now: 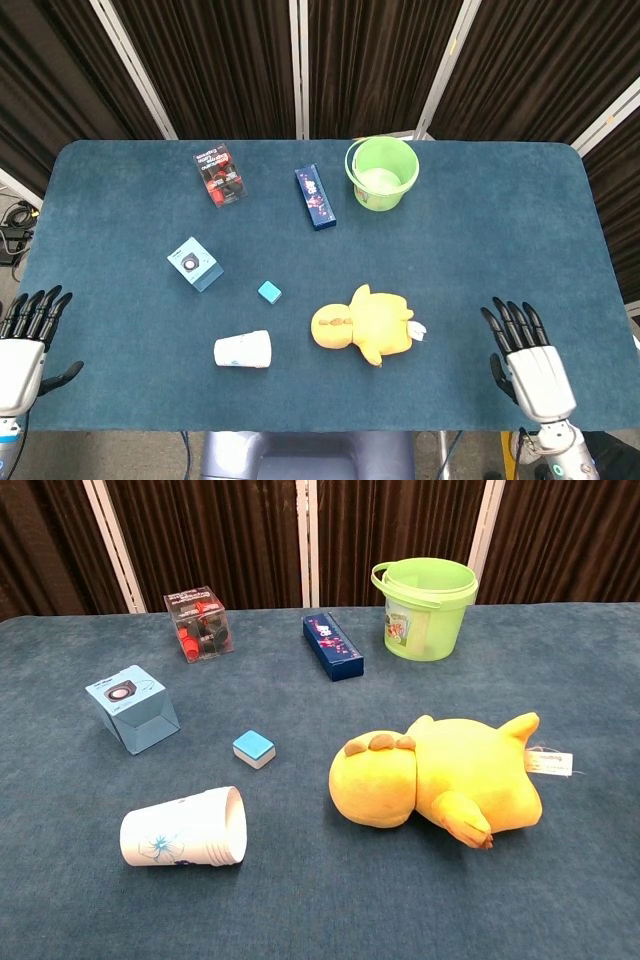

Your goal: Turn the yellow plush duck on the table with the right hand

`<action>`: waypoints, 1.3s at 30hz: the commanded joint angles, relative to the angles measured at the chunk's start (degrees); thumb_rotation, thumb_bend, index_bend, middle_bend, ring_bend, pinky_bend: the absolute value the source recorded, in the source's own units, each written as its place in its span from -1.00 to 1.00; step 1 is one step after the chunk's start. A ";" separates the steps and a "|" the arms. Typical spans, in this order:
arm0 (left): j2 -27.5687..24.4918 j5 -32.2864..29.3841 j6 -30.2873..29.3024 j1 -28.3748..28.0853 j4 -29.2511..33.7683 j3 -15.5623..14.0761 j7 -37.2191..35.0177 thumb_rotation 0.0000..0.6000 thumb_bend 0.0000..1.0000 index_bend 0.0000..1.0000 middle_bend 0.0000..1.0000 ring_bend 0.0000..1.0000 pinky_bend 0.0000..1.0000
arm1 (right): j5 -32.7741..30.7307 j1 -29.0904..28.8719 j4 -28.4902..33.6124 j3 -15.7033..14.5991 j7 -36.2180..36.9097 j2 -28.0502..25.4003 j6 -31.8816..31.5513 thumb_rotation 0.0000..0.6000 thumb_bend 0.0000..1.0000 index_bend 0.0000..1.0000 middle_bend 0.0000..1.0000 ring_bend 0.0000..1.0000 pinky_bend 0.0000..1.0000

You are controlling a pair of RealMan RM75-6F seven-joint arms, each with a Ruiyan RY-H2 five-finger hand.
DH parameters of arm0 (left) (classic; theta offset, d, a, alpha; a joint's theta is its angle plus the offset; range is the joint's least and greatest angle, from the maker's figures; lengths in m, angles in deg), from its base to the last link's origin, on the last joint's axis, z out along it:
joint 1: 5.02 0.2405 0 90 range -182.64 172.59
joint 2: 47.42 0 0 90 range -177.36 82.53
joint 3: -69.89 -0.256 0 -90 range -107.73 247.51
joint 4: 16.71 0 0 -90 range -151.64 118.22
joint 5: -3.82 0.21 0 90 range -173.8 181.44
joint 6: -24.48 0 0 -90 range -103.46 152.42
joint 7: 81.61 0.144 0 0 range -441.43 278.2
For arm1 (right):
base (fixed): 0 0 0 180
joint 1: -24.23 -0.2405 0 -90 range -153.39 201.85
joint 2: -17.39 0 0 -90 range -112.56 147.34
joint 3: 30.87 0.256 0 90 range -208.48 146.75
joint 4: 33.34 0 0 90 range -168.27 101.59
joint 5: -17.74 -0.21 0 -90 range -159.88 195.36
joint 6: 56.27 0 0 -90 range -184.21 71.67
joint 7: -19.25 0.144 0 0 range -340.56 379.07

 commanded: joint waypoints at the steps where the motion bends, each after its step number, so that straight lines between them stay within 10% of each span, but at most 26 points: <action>1: 0.05 -0.12 0.07 -0.03 -0.02 0.07 0.06 1.00 -0.72 -1.00 -1.00 -1.00 -1.00 | 1.05 -2.74 -1.22 1.14 -0.15 2.36 2.42 1.00 0.85 -1.00 -1.00 -1.00 -1.00; 39: 0.82 -3.46 3.51 -1.25 -0.69 0.79 1.05 1.00 -0.71 -1.00 -1.00 -1.00 -1.00 | -8.51 -14.73 -7.83 4.12 -13.35 27.82 18.02 1.00 1.00 -1.00 -1.00 -1.00 -1.00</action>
